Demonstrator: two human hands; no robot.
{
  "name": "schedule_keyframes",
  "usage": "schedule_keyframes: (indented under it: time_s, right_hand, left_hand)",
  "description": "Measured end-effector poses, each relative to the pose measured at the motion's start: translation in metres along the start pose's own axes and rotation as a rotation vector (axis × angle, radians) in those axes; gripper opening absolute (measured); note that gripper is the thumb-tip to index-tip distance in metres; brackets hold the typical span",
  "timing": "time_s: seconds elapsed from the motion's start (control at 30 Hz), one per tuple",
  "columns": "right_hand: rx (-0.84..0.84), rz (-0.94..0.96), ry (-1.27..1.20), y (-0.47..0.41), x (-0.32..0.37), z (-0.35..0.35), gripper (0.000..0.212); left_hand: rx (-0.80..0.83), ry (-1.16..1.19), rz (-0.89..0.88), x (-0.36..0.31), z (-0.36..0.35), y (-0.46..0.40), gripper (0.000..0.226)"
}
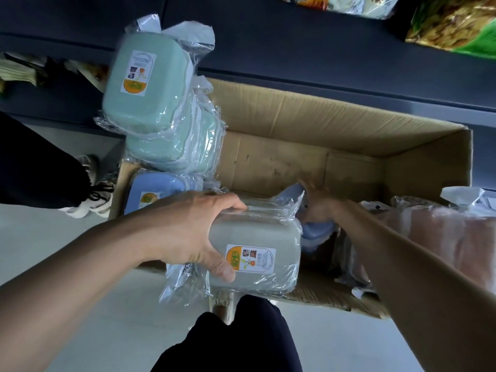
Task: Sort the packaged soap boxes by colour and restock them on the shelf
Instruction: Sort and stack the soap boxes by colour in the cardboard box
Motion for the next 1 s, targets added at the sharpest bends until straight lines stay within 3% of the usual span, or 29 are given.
schedule_keyframes:
  time_s: [0.13,0.27,0.37,0.47,0.53,0.63,0.77,0.83,0.9,1.0]
  right_hand:
    - [-0.052,-0.033,-0.159,0.022,0.000,-0.029,0.100]
    - [-0.150,-0.095,-0.060,0.042,-0.003,-0.031,0.101]
    - [-0.077,-0.085,-0.193,0.038,-0.007,-0.030,0.097]
    - [-0.177,-0.002,-0.186,0.032,-0.002,0.001,0.059]
    - [-0.247,0.065,-0.210,0.029,0.006,0.012,0.046]
    - [-0.067,0.146,-0.190,0.021,0.027,-0.004,0.044]
    - [0.199,0.105,0.069,0.019,0.025,-0.024,0.058]
    - [0.204,0.101,0.150,0.018,0.013,-0.024,0.061]
    - [0.173,0.072,0.163,0.024,0.001,-0.024,0.045]
    - [-0.018,-0.001,0.171,0.027,-0.018,-0.021,0.048]
  left_hand:
    - [-0.034,-0.001,0.012,0.001,0.005,0.002,0.104]
    - [-0.074,0.016,0.016,0.003,0.010,0.000,0.101]
    - [-0.088,0.012,0.009,0.002,0.011,0.000,0.099]
    - [-0.085,0.033,0.012,0.004,0.011,-0.002,0.094]
    - [-0.082,0.043,0.002,0.004,0.010,-0.002,0.092]
    - [-0.085,0.038,0.000,0.001,0.010,-0.001,0.089]
    - [-0.089,0.009,0.005,-0.003,0.010,-0.001,0.088]
    - [-0.093,-0.006,0.009,-0.004,0.011,0.000,0.088]
    - [-0.102,-0.007,0.004,-0.005,0.012,0.000,0.087]
    - [-0.110,-0.020,0.000,-0.005,0.011,0.000,0.091]
Point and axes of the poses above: each hand's wrist, its own y-axis away from the middle knuckle, its own z-axis out of the back of the hand, x = y × z, the point moved 9 cm from there along -y, towards the middle knuckle, and after that the axes turned 9 degrees about z, right-handed, at the moved point
